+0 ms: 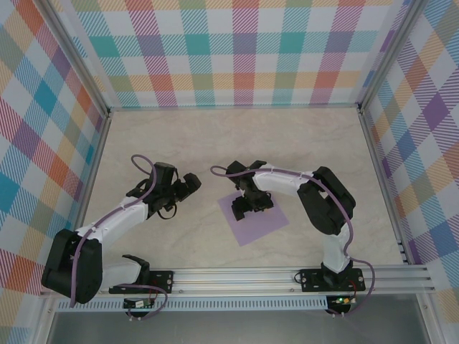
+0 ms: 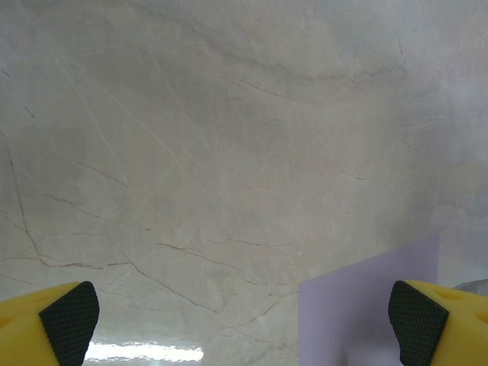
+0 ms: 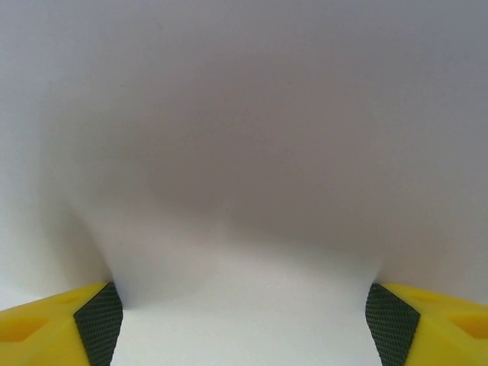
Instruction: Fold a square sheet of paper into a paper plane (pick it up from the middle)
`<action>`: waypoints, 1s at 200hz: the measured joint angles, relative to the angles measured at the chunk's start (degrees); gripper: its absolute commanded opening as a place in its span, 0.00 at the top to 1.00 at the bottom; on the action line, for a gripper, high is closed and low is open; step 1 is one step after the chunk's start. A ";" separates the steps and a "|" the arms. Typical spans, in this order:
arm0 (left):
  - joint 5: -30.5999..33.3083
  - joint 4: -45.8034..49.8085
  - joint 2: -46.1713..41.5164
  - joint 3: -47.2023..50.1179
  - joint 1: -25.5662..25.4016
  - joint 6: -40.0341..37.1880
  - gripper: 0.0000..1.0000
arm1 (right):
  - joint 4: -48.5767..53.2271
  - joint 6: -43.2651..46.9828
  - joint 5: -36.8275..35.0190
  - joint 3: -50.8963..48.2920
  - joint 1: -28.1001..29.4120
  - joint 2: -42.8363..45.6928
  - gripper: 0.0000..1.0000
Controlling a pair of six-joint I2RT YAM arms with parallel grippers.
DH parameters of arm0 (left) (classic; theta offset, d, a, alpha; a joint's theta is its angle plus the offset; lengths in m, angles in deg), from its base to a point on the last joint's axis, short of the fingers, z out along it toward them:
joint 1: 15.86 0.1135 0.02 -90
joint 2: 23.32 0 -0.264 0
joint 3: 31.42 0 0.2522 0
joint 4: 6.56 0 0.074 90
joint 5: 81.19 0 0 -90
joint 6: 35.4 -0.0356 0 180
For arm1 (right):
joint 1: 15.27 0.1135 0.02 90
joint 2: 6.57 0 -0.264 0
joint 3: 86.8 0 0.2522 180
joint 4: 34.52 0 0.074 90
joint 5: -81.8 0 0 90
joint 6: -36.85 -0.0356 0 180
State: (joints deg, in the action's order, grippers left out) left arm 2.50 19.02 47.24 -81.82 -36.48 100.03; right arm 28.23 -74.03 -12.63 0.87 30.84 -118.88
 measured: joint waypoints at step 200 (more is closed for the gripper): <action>0.52 0.02 0.55 -0.04 -0.37 0.02 0.00 | -2.08 -1.05 -0.79 -1.95 -1.11 2.91 0.18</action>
State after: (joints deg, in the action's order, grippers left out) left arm 3.03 19.04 47.79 -81.86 -36.85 100.05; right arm 26.16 -75.08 -13.42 -1.07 29.72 -115.98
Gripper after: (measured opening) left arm 0.999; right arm 0.763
